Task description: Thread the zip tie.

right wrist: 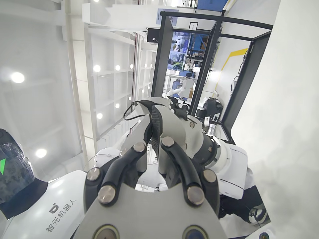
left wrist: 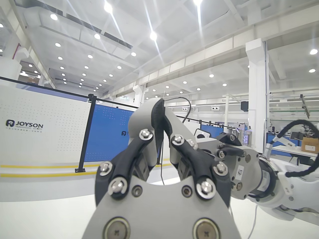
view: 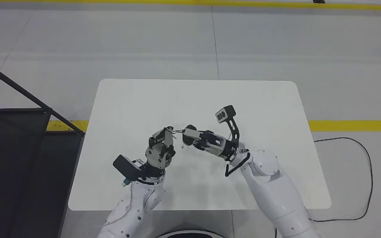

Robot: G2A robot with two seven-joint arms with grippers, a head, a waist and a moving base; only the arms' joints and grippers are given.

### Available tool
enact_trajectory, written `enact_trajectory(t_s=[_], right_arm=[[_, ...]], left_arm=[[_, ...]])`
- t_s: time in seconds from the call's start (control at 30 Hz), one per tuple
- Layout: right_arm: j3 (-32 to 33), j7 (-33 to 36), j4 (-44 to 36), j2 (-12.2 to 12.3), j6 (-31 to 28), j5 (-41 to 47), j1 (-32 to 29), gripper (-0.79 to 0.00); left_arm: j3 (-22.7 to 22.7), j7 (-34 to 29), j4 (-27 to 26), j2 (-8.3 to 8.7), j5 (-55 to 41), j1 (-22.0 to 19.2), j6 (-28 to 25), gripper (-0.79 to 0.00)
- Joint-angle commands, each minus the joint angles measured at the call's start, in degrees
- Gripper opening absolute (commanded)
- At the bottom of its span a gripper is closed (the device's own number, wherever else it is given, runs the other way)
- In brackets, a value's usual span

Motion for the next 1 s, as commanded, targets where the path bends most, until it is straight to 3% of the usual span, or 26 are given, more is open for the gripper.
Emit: enact_trajectory(t_s=[0.0,0.17,0.53,0.97], right_arm=[[0.19,-0.52,-0.08,-0.02,-0.01,0.45,-0.07,-0.785],[0.56,-1.37,-0.28,-0.09,-0.71,2.04,-0.48,-0.785],[1.62,-0.82,-0.48,-0.11,-1.66,5.10,-0.65,-0.785],[2.03,4.19,-0.41,0.06,-4.13,6.69,-1.19,-0.785]], left_arm=[[-0.03,0.07,0.00,-0.04,0.00,0.01,0.17,-0.785],[-0.39,1.15,0.28,-0.13,1.94,-0.15,3.00,-0.785],[0.35,7.33,4.26,-0.86,8.67,-1.80,14.45,-0.785],[1.03,8.81,6.46,-1.52,9.14,-3.02,16.61,-0.785]])
